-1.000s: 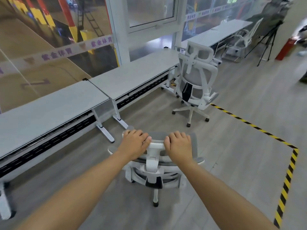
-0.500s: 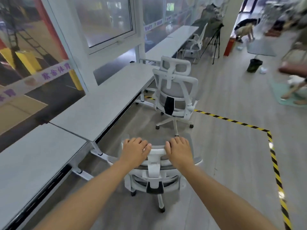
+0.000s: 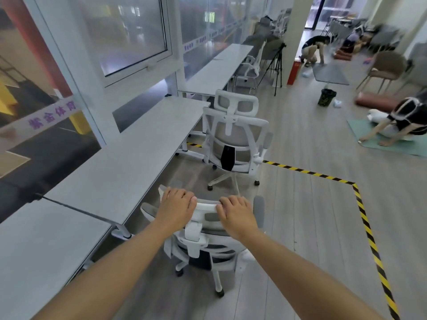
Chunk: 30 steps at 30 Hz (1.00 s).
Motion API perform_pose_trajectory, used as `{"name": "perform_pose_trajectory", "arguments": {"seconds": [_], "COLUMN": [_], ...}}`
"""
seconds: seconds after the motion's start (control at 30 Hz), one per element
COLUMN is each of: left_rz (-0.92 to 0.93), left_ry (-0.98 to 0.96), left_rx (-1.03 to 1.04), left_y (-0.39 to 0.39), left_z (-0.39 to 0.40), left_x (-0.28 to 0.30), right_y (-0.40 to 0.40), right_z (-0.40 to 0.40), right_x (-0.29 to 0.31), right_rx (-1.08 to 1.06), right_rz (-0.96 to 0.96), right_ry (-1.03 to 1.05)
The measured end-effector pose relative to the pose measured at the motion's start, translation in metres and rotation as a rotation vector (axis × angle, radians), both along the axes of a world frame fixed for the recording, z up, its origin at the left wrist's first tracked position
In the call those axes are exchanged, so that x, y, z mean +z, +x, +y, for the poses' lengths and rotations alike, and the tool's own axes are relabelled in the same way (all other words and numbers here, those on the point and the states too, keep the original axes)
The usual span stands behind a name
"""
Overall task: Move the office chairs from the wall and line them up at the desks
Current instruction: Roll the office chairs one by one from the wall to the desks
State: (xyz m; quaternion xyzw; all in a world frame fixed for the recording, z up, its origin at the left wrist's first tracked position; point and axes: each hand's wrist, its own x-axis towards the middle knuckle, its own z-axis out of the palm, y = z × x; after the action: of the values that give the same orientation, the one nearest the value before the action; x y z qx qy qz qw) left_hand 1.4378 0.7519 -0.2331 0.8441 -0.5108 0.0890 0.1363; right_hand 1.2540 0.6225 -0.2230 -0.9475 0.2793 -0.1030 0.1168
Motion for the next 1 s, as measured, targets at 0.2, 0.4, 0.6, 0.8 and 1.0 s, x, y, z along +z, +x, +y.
{"name": "perform_pose_trajectory", "arguments": {"seconds": [0.2,0.4,0.6,0.8,1.0], "left_rz": [0.056,0.071,0.084,0.010,-0.086], "left_ry": [0.119,0.139,0.162,0.222,0.359], "left_rx": [-0.068,-0.110,-0.176,-0.316,-0.460], "left_y": [0.005,-0.011,-0.054,-0.124,-0.253], "left_z": [-0.006,-0.014,-0.029,-0.059,-0.085], "left_x": [0.009,0.014,0.008,0.020,0.039], "right_y": [0.013,0.012,-0.021,-0.102,-0.248], "right_z": [0.003,0.006,0.007,0.003,-0.010], "right_x": [0.008,0.011,0.010,0.012,0.027], "right_rx": [-0.001,-0.032,-0.103,-0.213,-0.407], "right_rz": [0.022,-0.006,0.061,0.177,0.211], "right_ry": [0.055,0.093,0.158,0.116,0.044]}}
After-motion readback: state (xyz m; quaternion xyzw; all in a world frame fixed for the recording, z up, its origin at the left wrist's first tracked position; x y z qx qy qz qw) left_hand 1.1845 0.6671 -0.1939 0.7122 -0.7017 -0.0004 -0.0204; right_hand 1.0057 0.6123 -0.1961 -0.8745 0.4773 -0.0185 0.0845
